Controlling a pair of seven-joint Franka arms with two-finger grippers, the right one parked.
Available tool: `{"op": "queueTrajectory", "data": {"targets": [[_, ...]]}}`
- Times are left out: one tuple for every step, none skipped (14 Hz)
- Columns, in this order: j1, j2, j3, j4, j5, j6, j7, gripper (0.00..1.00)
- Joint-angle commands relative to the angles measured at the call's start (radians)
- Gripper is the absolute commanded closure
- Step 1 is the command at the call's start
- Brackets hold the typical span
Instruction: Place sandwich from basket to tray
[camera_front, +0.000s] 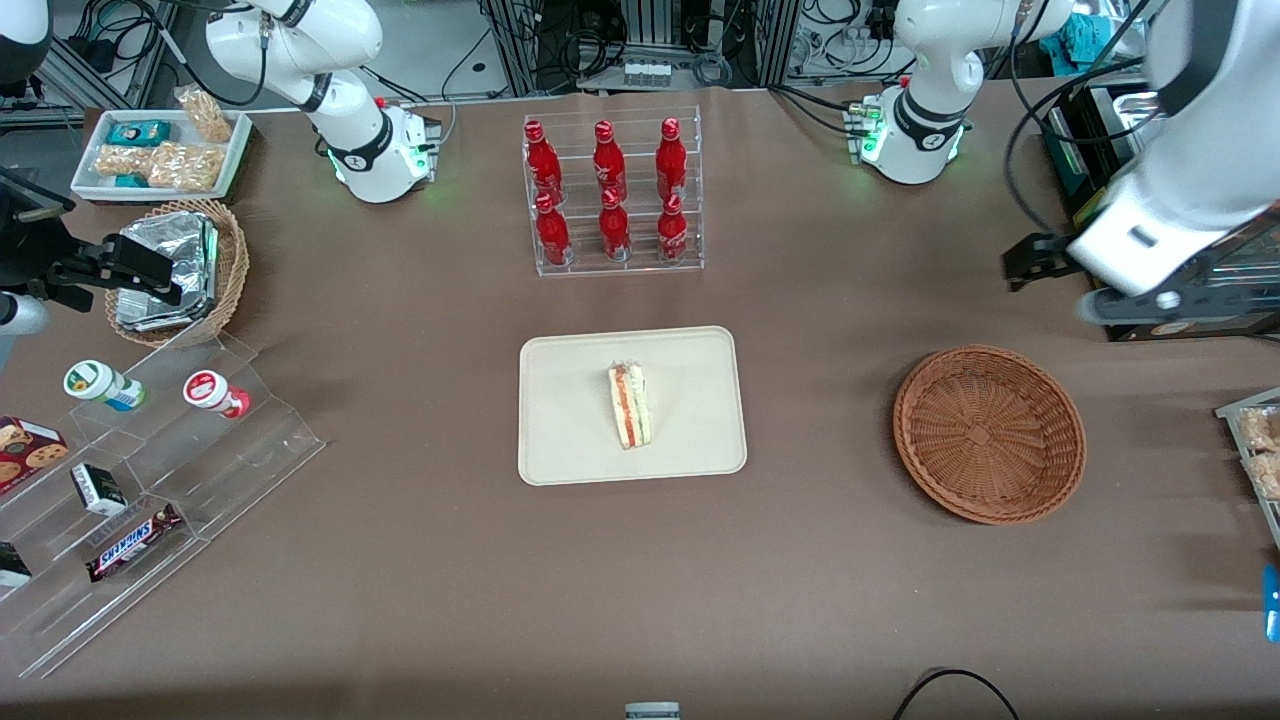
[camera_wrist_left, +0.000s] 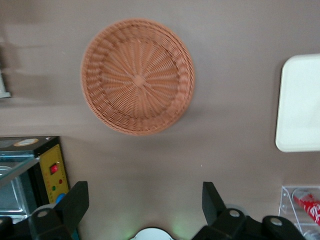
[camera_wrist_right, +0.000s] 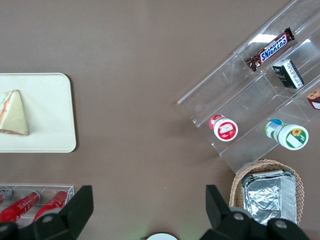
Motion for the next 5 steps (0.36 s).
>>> {"op": "queueTrajectory", "data": {"targets": [[0.032, -0.003, 0.039, 0.034, -0.014, -0.011, 0.017, 0.0], [0.032, -0.001, 0.064, 0.048, -0.018, -0.011, 0.015, 0.0], [0.032, -0.001, 0.082, 0.05, -0.039, -0.003, 0.017, 0.0], [0.032, -0.001, 0.085, 0.046, -0.053, 0.011, 0.015, 0.0], [0.032, -0.001, 0.085, 0.046, -0.053, 0.012, 0.015, 0.0]]}}
